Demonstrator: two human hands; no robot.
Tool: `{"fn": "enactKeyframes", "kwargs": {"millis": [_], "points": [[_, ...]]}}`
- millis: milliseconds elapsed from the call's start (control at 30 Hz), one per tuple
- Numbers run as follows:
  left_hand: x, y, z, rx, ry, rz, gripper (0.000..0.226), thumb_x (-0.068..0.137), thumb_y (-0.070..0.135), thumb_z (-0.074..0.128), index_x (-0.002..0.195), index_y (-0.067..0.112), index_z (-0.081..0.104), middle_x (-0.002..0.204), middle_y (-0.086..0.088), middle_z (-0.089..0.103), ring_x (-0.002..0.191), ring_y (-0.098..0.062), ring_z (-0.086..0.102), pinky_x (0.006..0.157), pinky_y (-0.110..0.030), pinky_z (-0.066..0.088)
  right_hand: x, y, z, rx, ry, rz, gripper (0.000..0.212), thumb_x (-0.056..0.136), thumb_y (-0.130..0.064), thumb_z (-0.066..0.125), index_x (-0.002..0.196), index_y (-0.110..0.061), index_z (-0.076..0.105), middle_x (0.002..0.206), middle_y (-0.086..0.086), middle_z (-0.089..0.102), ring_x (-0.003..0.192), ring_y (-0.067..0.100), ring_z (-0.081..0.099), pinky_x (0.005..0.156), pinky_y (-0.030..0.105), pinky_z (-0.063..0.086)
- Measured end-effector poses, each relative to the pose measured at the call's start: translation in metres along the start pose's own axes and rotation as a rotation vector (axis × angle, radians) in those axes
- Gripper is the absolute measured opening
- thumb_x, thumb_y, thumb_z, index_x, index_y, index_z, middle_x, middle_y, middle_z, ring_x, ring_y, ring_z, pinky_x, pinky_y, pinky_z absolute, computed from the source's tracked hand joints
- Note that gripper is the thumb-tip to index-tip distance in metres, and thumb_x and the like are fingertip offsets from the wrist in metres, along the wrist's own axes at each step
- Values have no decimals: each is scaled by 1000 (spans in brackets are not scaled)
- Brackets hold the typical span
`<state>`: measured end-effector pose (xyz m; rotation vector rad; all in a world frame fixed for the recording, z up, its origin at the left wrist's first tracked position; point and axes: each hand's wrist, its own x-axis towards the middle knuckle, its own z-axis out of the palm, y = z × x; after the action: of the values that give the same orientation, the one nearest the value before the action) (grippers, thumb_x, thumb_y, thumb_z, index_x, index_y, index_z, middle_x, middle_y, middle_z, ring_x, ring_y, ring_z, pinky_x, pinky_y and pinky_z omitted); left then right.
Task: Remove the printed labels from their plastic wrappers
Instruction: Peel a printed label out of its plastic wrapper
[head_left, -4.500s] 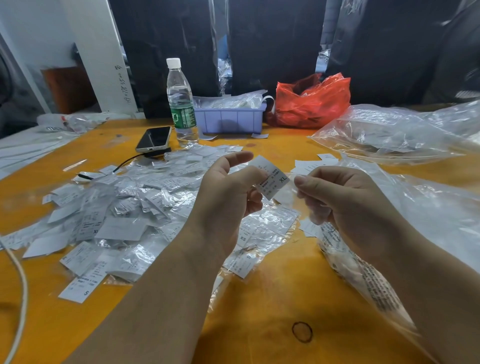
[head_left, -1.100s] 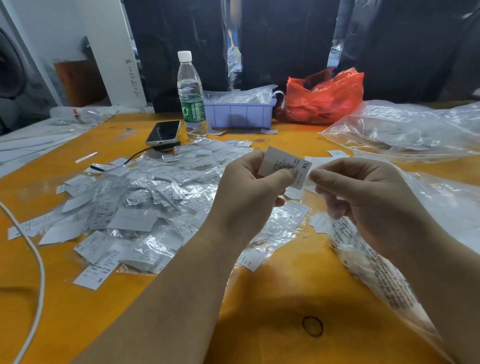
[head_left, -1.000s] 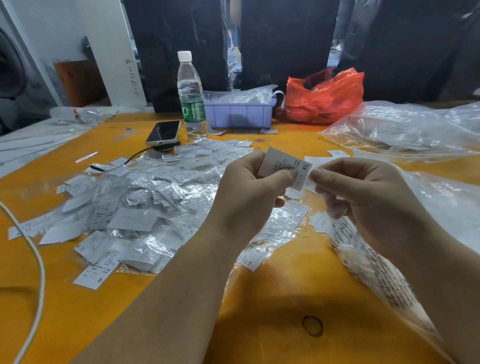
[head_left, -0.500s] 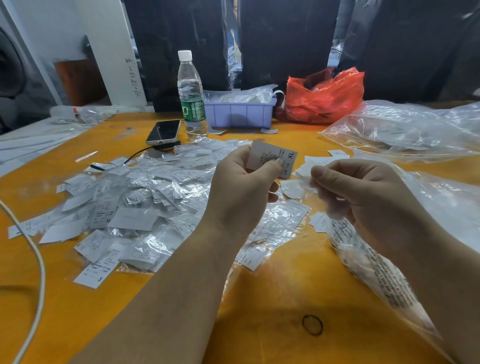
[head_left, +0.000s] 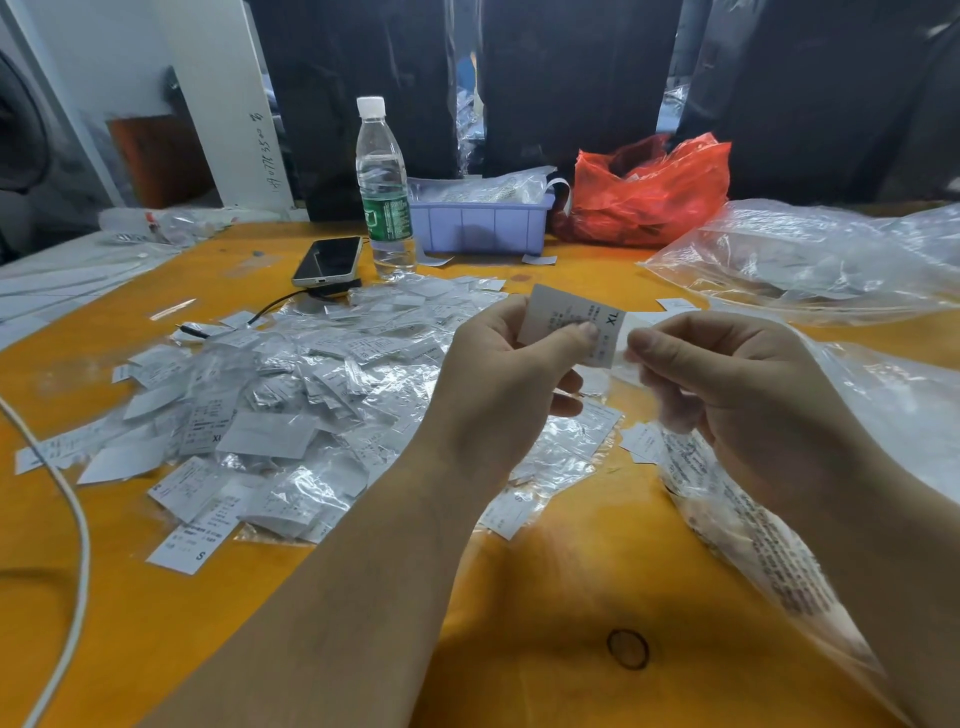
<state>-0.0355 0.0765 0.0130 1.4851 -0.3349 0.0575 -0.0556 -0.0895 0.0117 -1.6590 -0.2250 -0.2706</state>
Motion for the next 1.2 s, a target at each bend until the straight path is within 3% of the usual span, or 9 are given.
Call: {"fn": "enactKeyframes", "kwargs": {"millis": [167,433,633,900,1200], "points": [[-1,0,1,-4,-48,-28,6,91,9,65,93,11,71,75,1,65,63,-9,58,59,-29,56,-1,-2,0,14,6,-6,30,67,-40,72,71,-10,68,54,3,54,49,20,39,48,27,35],[1,-1,-1,14,-112,-42,8,90,9,65,90,14,71,71,4,66,62,-8,59,58,-25,54,0,-1,0,32,32,-23,38,70,-36,71,77,0,65,50,5,48,48,20,37,52,29,34],[3,2,-4,-60,-105,-55,11,90,8,64,87,16,71,69,5,67,60,-8,59,55,-21,51,1,-2,-2,76,16,-5,18,69,-28,70,72,-11,70,54,5,54,48,19,40,47,24,37],[3,1,-5,10,-85,-27,12,90,5,64,86,15,70,65,8,65,56,-8,56,56,-23,49,2,-2,-3,81,-5,10,16,70,-23,70,72,-7,70,60,9,55,50,18,40,46,25,34],[4,-1,-8,45,-156,13,7,82,10,65,85,15,70,61,7,63,53,-6,51,51,-18,45,2,-6,-8,27,-144,4,27,64,-34,71,69,-7,73,56,4,55,47,11,43,44,20,35]]}}
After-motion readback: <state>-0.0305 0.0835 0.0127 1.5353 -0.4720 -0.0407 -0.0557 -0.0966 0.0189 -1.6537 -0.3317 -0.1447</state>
